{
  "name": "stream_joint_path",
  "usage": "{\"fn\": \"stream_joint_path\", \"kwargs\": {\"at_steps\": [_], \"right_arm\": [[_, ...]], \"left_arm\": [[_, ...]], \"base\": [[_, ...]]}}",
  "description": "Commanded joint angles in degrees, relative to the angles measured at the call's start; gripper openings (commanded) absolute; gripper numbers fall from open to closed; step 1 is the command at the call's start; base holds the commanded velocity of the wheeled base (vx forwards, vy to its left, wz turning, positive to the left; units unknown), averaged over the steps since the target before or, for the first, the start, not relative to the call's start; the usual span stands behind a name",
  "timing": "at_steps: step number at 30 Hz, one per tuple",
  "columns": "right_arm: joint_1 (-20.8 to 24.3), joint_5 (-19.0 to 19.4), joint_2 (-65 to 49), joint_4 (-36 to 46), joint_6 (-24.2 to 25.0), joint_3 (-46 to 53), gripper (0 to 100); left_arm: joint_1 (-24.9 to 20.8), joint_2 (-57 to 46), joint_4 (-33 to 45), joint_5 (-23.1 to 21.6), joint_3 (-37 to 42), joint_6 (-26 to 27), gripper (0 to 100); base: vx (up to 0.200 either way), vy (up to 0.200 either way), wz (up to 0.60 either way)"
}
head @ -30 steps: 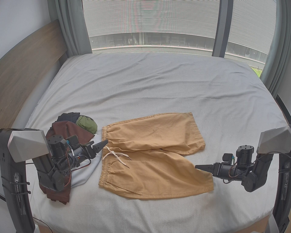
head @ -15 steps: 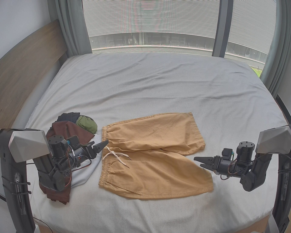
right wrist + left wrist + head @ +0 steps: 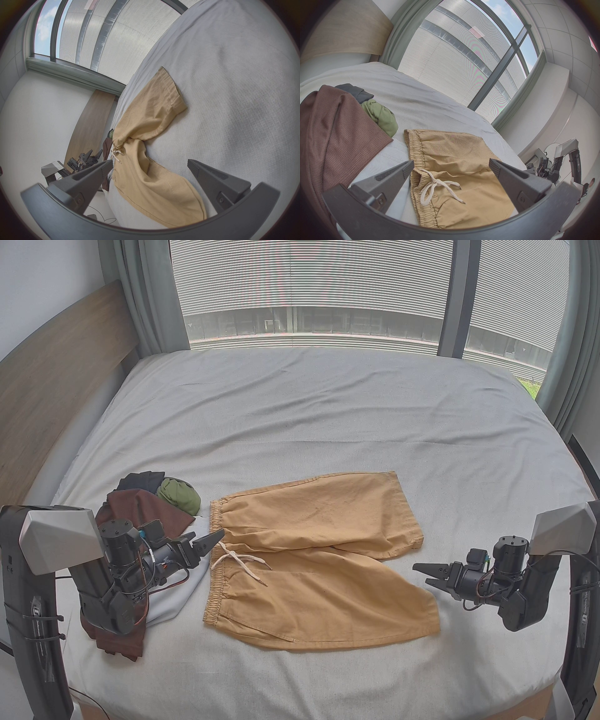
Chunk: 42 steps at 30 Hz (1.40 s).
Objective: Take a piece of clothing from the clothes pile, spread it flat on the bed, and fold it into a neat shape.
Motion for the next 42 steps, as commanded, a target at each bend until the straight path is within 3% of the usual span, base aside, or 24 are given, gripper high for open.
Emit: {"fn": "stream_joint_path", "kwargs": {"at_steps": [1, 6, 11, 19, 35, 42], "right_arm": [[0.0, 0.0, 0.7, 0.0, 0.0, 0.4, 100], [0.0, -0.1, 0.2, 2.1, -0.7, 1.0, 100], [-0.9, -0.1, 0.1, 4.3, -5.7, 2.6, 100], [0.8, 0.1, -1.6, 4.5, -6.1, 4.1, 100], [10.6, -0.2, -7.0, 3.1, -4.0, 7.2, 100], [12.8, -0.3, -7.9, 2.6, 1.8, 3.8, 100]], "left_arm": [[0.0, 0.1, -0.1, 0.0, 0.0, 0.0, 100], [0.0, 0.1, -0.1, 0.0, 0.0, 0.0, 100], [-0.1, 0.1, -0.1, 0.0, 0.0, 0.0, 100], [0.0, 0.1, -0.1, 0.0, 0.0, 0.0, 100], [0.3, 0.1, -0.1, 0.0, -0.5, 0.0, 100], [0.3, 0.1, -0.1, 0.0, -0.6, 0.0, 100]], "base": [[0.0, 0.0, 0.0], [0.0, 0.0, 0.0], [0.0, 0.0, 0.0], [0.0, 0.0, 0.0], [0.0, 0.0, 0.0], [0.0, 0.0, 0.0]]}}
